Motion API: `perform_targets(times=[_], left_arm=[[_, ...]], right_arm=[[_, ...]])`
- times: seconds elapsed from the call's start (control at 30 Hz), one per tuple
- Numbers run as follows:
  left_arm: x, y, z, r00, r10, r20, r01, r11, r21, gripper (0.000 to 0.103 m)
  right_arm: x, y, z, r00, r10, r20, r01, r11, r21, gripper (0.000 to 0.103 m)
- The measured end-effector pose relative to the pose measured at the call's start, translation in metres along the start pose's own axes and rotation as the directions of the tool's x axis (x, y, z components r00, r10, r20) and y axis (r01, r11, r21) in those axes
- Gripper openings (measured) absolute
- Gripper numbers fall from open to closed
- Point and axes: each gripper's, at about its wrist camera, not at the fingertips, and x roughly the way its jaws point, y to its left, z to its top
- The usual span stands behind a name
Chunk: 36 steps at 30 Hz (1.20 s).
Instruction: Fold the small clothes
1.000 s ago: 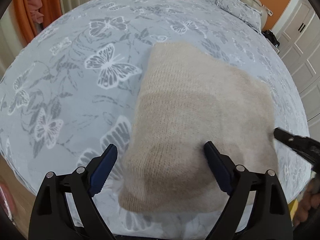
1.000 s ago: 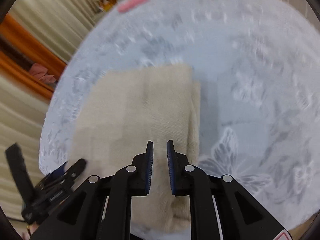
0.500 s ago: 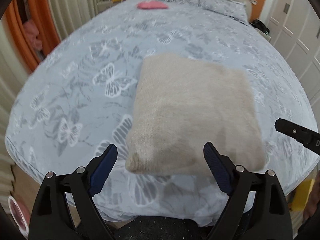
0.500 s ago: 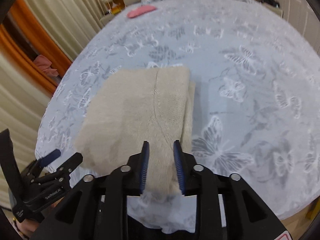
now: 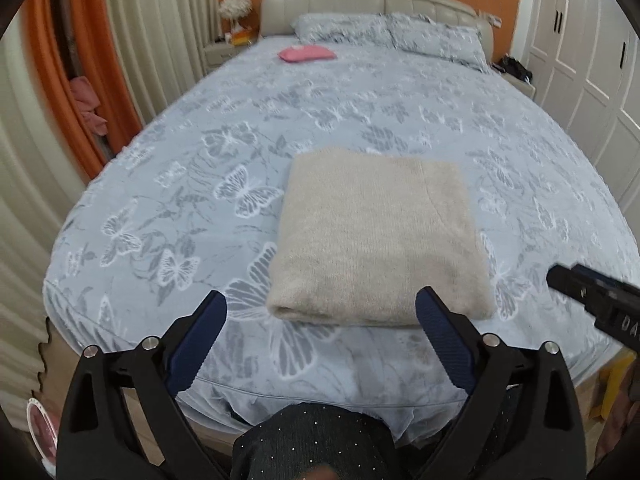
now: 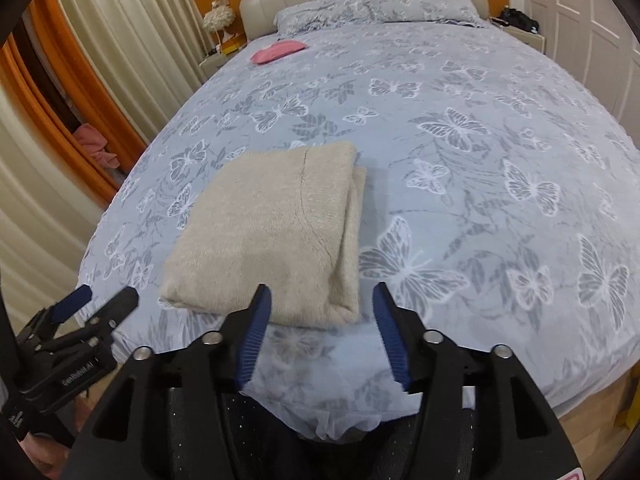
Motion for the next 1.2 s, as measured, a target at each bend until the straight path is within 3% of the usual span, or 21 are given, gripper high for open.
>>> perform_targets(times=[0.27,0.77,1.2], left_arm=[[-0.007,-0.001,-0.019,0.999,0.017,0.028,-0.016,0.999,-0.05,0.097],[-0.003,-0.004,-0.062,0.999,0.033,0.005,-0.033,0.998,-0.047,0.098],[0.005,-0.006,-0.075,0.999,0.053,0.01,-0.052,0.998,-0.031,0.097]], right_arm=[[-0.01,0.0,-0.032,0.996,-0.077,0.05,0.08,0.995,-0.064,0.075],[0.003,-0.016,-0.089,0.99,-0.14,0.017,0.141,0.987,-0.072,0.075],[0.005,-0.025,-0.093,0.986,-0.165,0.025,0.166,0.985,-0.052,0.075]])
